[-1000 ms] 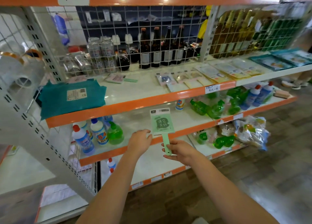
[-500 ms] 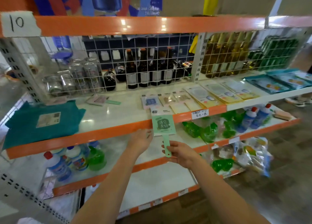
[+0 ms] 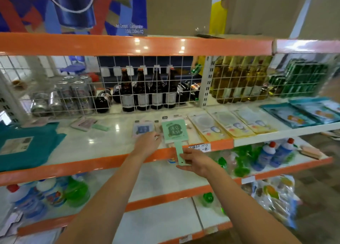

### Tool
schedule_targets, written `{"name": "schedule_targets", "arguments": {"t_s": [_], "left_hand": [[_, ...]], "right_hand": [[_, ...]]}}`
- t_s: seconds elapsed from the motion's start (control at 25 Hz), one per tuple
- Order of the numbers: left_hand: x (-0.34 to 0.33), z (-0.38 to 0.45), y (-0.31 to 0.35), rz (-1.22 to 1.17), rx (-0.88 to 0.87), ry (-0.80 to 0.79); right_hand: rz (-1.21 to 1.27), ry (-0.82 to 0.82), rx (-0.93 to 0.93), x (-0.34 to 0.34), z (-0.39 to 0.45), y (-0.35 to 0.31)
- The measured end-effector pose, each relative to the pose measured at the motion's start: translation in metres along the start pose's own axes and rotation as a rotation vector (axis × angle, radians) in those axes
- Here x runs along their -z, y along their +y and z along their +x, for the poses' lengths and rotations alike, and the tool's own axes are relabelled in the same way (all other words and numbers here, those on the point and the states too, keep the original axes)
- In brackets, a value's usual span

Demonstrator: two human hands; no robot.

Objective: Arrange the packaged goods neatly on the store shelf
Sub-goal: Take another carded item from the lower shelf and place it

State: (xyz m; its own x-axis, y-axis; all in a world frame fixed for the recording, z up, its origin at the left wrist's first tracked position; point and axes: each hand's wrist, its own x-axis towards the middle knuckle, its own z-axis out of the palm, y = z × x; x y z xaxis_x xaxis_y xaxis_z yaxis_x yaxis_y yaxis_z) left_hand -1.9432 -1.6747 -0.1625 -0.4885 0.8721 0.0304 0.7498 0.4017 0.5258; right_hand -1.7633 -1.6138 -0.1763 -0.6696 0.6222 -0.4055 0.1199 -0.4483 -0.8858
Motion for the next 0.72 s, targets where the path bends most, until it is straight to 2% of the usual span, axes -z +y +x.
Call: {"name": "schedule_targets", "arguments": {"t_s": [0.08, 0.28, 0.44, 0.72], "left_hand": [[0.006, 0.014, 0.005, -0.091, 0.062, -0.020], [0.020, 0.050, 0.006, -0.535, 0.177, -0.008], [0.029, 0.091, 0.002, -0.838, 0.321, -0.026], [0.032, 0.132, -0.010, -1.040, 0.330, -0.097]], "right_hand": [[-0.002, -0.012, -0.008, 0.002, 0.010, -0.010], [-0.004, -0.070, 0.033, -0.003, 0.040, -0.024], [0.023, -0.050, 0.032, -0.008, 0.068, -0.040], [-0.096, -0.042, -0.024, -0.011, 0.099, -0.062]]}}
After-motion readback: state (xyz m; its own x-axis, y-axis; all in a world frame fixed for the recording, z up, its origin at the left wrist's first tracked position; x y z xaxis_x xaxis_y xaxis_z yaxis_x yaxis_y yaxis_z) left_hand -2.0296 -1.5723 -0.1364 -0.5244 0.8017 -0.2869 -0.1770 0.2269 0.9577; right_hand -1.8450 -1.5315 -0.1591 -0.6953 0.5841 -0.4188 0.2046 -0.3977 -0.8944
